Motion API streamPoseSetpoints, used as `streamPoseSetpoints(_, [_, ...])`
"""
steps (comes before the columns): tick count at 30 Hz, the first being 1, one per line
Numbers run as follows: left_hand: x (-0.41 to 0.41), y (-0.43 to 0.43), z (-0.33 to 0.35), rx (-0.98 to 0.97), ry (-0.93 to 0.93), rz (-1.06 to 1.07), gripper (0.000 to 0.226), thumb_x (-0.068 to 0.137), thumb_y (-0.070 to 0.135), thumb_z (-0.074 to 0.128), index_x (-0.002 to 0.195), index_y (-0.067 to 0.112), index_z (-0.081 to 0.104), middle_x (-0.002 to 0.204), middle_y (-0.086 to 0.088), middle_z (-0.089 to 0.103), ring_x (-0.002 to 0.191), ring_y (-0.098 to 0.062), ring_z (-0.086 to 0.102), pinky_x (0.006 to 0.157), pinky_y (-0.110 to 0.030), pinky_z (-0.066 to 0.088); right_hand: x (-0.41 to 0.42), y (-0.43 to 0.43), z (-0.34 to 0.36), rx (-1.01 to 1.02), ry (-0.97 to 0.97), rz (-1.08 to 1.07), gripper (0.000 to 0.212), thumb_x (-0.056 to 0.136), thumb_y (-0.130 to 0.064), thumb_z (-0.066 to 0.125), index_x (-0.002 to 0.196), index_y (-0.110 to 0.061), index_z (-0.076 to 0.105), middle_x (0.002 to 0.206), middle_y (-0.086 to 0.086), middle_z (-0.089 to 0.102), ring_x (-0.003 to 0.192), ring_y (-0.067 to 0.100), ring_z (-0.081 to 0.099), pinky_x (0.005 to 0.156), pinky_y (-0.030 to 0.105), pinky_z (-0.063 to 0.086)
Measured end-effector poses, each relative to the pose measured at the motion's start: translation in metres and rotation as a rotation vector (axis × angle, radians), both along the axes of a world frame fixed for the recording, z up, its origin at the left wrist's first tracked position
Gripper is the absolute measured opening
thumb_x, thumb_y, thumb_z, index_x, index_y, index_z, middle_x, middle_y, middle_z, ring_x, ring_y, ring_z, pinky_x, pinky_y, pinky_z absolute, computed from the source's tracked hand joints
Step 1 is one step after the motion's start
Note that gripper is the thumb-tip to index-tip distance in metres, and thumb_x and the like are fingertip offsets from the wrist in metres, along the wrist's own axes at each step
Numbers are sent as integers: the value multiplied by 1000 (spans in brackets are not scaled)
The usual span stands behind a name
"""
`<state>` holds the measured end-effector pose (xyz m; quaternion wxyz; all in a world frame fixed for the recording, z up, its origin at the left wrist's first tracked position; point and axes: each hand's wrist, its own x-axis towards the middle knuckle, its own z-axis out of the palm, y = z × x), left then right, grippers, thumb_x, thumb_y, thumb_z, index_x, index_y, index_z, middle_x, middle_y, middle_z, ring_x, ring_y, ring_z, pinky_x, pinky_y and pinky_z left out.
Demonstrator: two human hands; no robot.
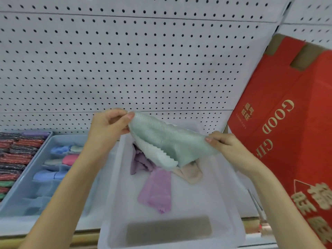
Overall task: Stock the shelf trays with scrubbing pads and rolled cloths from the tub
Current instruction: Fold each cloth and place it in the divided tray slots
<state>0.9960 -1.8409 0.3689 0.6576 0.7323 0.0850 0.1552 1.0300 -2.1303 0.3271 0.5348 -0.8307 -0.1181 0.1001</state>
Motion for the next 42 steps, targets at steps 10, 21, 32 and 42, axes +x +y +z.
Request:
streamPoseSetpoints(10, [3, 3, 3, -115, -111, -51, 15, 95, 15, 55, 84, 13, 66, 72, 7, 67, 67, -7, 60, 66, -17, 51, -4, -5, 56, 380, 2, -106, 22, 95, -15, 50, 84, -4, 66, 82, 7, 67, 73, 13, 61, 70, 22, 50])
streamPoseSetpoints(21, [-4, -6, -3, -240, -53, -40, 17, 96, 19, 53, 83, 14, 62, 75, -1, 65, 66, -15, 57, 62, -27, 49, -6, -4, 71, 463, -20, -286, 21, 78, -29, 63, 84, -10, 70, 68, 2, 65, 56, 11, 53, 53, 22, 44])
streamPoseSetpoints(32, [-10, -10, -2, 130, -283, 102, 25, 94, 17, 58, 71, 27, 58, 48, 12, 48, 46, -2, 34, 45, -18, 30, -11, -7, 69, 284, -65, -293, 15, 88, -16, 62, 87, -5, 73, 79, 6, 69, 73, 20, 57, 70, 34, 45])
streamPoseSetpoints(42, [-33, -66, -9, 17, -219, -69, 16, 89, 7, 62, 76, 15, 69, 65, 15, 66, 60, 3, 56, 61, -12, 43, -53, 35, 69, 420, 142, 173, 18, 86, 7, 58, 90, -10, 64, 76, 10, 62, 67, 15, 61, 62, 24, 52])
